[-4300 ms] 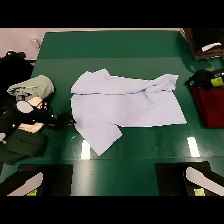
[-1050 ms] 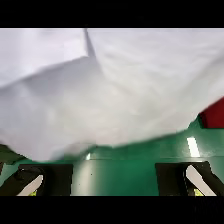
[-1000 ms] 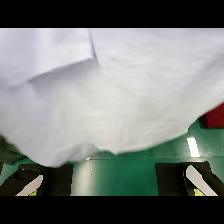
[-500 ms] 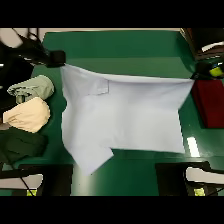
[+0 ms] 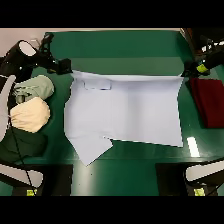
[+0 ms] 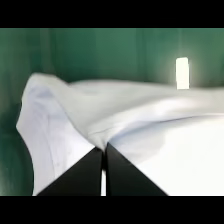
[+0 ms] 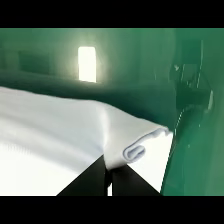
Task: Fold the shirts.
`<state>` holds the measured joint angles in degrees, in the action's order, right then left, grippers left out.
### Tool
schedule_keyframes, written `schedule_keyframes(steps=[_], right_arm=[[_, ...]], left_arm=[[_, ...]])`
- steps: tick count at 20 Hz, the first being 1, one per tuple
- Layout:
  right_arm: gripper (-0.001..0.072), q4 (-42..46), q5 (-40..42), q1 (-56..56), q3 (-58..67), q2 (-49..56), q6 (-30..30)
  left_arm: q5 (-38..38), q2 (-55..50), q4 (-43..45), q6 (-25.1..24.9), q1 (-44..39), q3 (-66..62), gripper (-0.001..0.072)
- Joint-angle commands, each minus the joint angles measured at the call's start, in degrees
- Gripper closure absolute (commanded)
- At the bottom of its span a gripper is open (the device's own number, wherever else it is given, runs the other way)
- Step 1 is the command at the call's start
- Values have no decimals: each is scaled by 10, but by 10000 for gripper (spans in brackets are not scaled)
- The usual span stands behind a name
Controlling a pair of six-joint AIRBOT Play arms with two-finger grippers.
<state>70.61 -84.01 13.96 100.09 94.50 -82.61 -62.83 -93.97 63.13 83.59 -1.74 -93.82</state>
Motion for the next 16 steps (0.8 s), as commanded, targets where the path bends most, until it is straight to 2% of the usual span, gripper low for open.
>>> schedule_keyframes(steps=[1,6,7,8,9,11,13,16], right_arm=[[700,1,14,-1,-71,-22,2],[697,-5,72,-1,-223,-66,2],[658,-9,75,-1,-239,-71,2],[435,-16,75,-1,-245,-71,2],[361,-17,67,0,-244,-72,2],[361,-16,36,7,-240,-93,13],[361,-15,-2,19,-241,-135,21],[362,-16,-5,33,-276,-218,21]], left_arm=[[-52,-7,-2,-31,5,32,687],[-38,-7,-1,-27,5,139,686],[-38,-7,3,-4,5,153,678],[-40,-7,13,12,5,155,406],[-43,-3,20,38,5,155,182],[-50,32,42,56,5,155,182],[-69,93,102,68,5,167,181],[-87,217,156,91,5,298,181]])
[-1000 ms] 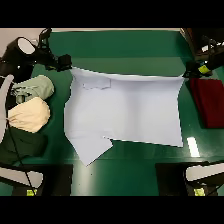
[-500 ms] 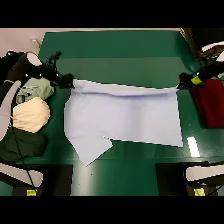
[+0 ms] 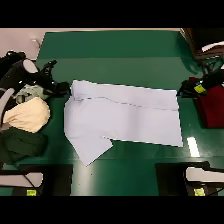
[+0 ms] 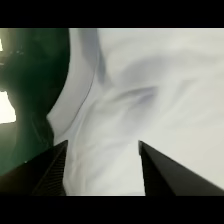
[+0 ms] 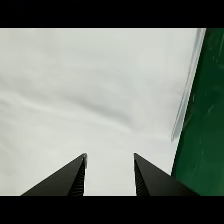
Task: Fold the shirts.
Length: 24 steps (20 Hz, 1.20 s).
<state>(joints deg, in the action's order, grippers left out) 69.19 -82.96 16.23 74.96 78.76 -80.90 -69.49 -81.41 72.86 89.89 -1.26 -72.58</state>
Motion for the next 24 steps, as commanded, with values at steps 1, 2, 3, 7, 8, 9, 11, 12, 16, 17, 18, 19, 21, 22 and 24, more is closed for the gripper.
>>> schedule_keyframes(steps=[1,2,3,7,8,9,11,12,16,17,18,19,21,22,24], right_arm=[[362,-2,0,10,-43,-85,4],[363,-2,17,10,-64,-110,4],[363,-6,34,10,-87,-133,4],[364,-22,60,10,-145,-178,4],[364,-22,58,10,-149,-180,4],[364,-22,55,10,-148,-180,4],[364,-22,50,10,-148,-180,4],[364,-23,50,10,-148,-180,4],[365,-17,31,10,-148,-180,15],[365,-15,18,10,-148,-180,23],[365,-10,6,15,-148,-180,30],[365,5,-8,22,-149,-180,30],[365,54,-33,52,-170,-181,30],[364,75,-38,75,-194,-185,30],[177,86,-40,138,-267,-188,30]], left_arm=[[-16,137,57,33,0,151,181],[-14,179,46,37,0,216,181],[-15,216,38,43,0,272,180],[7,315,-66,46,0,439,181],[21,320,-99,42,0,463,181],[33,319,-119,36,-1,480,181],[65,319,-148,31,-25,498,182],[89,319,-160,31,-48,500,182],[140,319,-166,61,-101,500,364],[140,319,-165,61,-101,498,424],[140,319,-163,61,-101,494,455],[134,319,-162,52,-101,487,685],[116,320,-158,41,-101,467,688],[108,320,-158,35,-101,458,688],[98,320,-158,25,-101,445,688]])
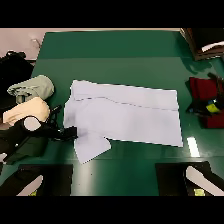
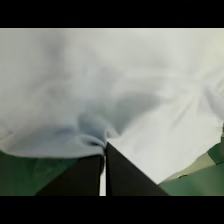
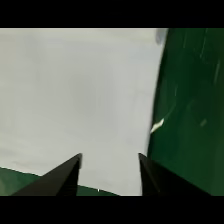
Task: Fold the shirts.
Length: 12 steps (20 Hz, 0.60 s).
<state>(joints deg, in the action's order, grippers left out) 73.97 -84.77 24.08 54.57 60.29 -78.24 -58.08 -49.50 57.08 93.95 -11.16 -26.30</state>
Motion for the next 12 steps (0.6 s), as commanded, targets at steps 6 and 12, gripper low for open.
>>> schedule_keyframes(steps=[6,12], right_arm=[[264,-10,12,132,-232,50,3],[527,-40,70,43,-239,44,3]], left_arm=[[-5,0,0,-29,-2,-21,688],[-39,0,4,-40,-2,-25,690]])
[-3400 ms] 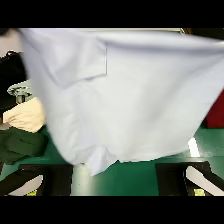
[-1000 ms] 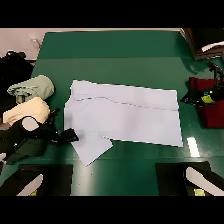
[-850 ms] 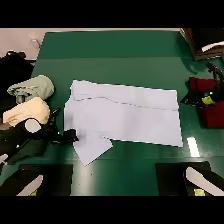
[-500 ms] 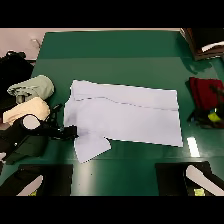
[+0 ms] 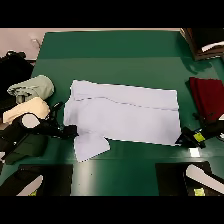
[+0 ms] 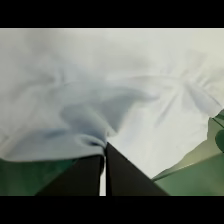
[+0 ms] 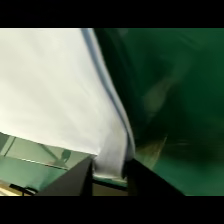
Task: Fold the shirts.
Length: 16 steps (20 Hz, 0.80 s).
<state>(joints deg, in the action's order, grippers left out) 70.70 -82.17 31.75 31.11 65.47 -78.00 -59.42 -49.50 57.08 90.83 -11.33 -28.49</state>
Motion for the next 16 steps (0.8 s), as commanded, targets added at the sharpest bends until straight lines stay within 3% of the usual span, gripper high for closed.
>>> schedule_keyframes(steps=[1,2,5,10,12,16], right_arm=[[596,1,42,-46,6,-20,1],[697,11,35,-55,19,-33,0],[698,50,-13,-63,50,-90,0],[698,160,-96,-63,77,-205,0],[699,157,-108,-64,95,-232,-6],[699,129,-77,-125,155,-196,-22]], left_arm=[[-41,5,14,-9,0,-10,690],[-51,21,27,-6,0,-13,691],[-122,106,82,47,0,-13,691],[-276,239,72,96,0,-13,691],[-280,254,69,96,0,-19,691],[-186,192,91,60,0,-75,691]])
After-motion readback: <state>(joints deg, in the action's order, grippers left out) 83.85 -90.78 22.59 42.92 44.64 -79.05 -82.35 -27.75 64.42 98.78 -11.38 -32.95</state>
